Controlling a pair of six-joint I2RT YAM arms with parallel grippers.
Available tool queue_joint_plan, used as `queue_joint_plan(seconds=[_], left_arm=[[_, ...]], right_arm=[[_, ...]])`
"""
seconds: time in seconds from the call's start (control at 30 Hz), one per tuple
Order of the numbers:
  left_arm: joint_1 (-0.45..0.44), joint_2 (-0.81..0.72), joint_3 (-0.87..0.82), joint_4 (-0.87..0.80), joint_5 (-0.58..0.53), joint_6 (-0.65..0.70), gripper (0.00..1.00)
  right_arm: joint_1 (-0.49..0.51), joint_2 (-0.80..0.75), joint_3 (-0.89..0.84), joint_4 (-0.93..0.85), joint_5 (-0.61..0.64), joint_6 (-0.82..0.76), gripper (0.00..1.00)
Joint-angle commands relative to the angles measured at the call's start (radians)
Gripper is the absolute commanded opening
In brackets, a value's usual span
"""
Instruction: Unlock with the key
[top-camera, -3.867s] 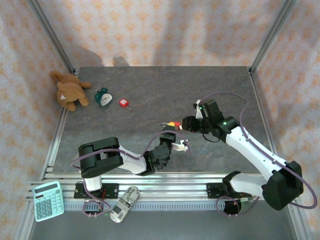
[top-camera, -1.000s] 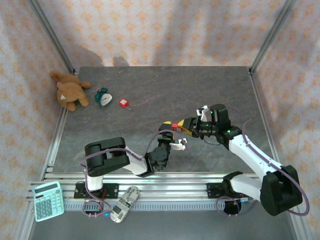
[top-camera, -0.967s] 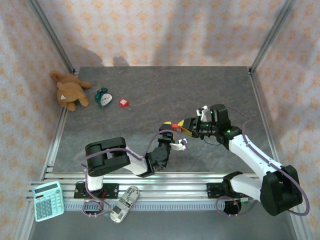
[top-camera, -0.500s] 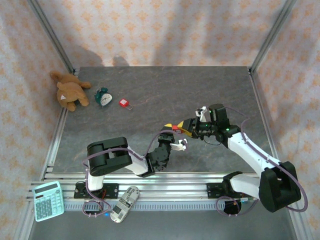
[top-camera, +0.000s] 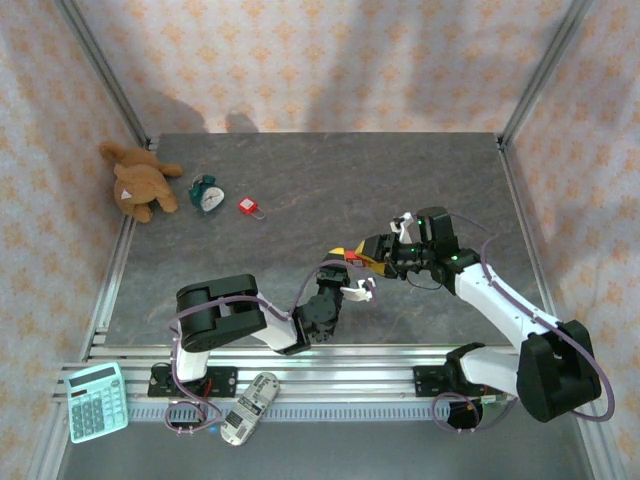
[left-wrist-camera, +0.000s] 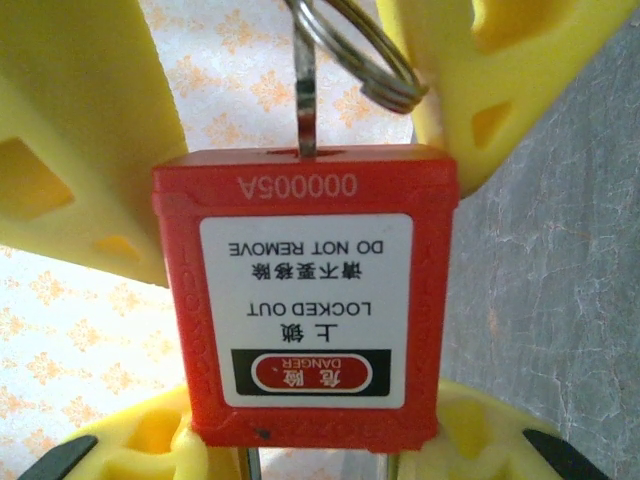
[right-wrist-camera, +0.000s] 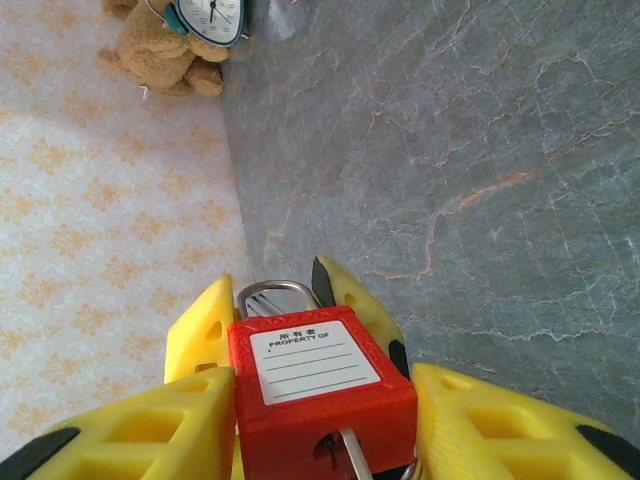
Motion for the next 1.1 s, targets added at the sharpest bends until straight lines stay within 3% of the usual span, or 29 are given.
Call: queue_joint_plan(seconds=[0.0,0.27,0.47,0.6,0.77,0.83,0.93,1.07], left_arm=[[-0.018,0.013,0.016,0.004,0.016,0.011,0.27],[-0.021,0.013,0.019,0.004,0.01,0.013,0.27],[-0.023,0.007,0.017,0.004,0.007,0.017,0.27],[-0.024,0.0,0.017,0.003,0.005,0.017,0.3],[-0.024,-0.006,0.012,0.004,-0.001,0.02,0.45],[-0.024,-0.006,0.01,0.004,-0.005,0.021,0.59],[-0.024,-0.036,0.003,0.004,-0.01,0.023,0.71],[-0.026,-0.081,-0.02,0.003,-0.009,0.016,0.79]], right_arm=[[0.006,0.003,0.043,0.052,-0.025,0.007,0.47],[0.02,0.006,0.041,0.08,-0.022,0.026,0.52],[0.02,-0.011,0.038,0.079,-0.012,0.027,0.37],[0.021,-0.026,0.035,0.072,0.002,0.024,0.33],[0.019,-0.049,0.039,0.033,0.037,0.0,0.3],[0.02,-0.059,0.038,0.029,0.048,-0.001,0.29],[0.014,-0.073,0.043,0.008,0.066,-0.013,0.29],[-0.01,-0.091,0.056,-0.043,0.084,-0.056,0.29]])
